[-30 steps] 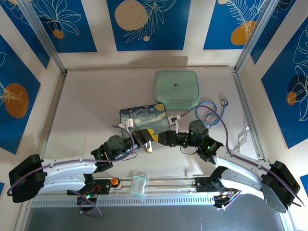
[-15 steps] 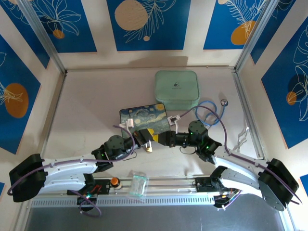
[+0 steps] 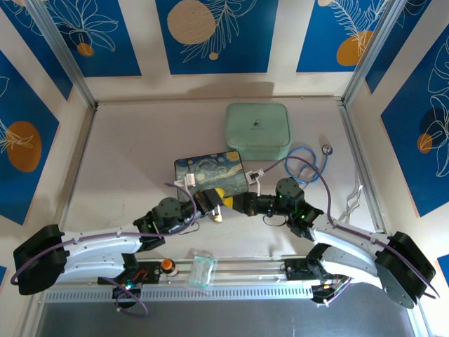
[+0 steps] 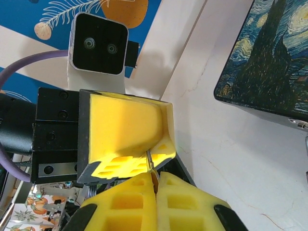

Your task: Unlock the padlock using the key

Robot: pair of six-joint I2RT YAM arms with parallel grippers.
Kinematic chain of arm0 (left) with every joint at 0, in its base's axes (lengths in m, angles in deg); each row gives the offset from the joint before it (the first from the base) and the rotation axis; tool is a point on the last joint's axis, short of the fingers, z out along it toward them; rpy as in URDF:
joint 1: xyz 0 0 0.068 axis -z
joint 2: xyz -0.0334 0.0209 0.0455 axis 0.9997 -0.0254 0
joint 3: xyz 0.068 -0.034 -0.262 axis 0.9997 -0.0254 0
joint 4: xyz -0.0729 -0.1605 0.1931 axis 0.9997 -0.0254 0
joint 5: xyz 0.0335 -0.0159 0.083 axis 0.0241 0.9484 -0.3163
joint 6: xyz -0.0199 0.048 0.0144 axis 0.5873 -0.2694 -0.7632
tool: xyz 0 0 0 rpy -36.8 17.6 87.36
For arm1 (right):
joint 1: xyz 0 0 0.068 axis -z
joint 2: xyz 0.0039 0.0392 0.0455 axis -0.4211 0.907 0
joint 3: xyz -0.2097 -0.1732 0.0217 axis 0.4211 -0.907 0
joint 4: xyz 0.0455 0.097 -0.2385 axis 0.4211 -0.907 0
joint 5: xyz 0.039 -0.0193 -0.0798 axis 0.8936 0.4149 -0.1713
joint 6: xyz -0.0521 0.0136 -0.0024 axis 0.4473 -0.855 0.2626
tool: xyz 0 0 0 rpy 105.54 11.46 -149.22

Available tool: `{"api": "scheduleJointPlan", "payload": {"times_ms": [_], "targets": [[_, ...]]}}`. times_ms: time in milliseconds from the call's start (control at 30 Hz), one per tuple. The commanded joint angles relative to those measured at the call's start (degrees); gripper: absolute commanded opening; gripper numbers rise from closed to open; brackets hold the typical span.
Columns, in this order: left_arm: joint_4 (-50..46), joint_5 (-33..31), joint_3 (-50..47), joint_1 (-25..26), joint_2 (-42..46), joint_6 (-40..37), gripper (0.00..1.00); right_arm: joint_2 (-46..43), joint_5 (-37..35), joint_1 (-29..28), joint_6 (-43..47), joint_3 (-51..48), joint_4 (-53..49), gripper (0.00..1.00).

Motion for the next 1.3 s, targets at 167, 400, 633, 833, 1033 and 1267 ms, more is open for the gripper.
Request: {"api": "scheduleJointPlan", "payload": {"times_ms": [167, 400, 633, 833, 1033, 1267], "targets": [[-29.6, -9.21, 6.0, 0.03, 6.77, -6.62, 0.79, -3.83, -1.34, 2.58, 2.42, 0.81, -14.98, 0.0], [-39.89, -4.29, 7.88, 0.11, 2.52, -13.85, 0.74, -5.13, -2.26, 5.04, 6.37, 2.1, -28.7, 0.0], [-32.78, -6.98, 4.34, 1.09, -6.11, -22.7, 0.91, -6.45, -3.93, 6.09, 8.53, 1.47, -33.75, 0.0], [-21.89, -5.72, 4.01, 1.08, -14.85, -27.36, 0.69, -5.99, -5.12, 6.18, 8.8, -0.47, -32.55, 0.0], [-21.41, -7.25, 6.16, 1.15, -21.63, -27.0, 0.57, -5.87, -6.28, 6.31, 8.69, -1.8, -32.27, 0.0], [-18.61, -5.58, 7.38, 2.83, -27.7, -22.93, 0.46, -5.12, -6.84, 6.36, 8.13, -3.37, -31.13, 0.0]]}}
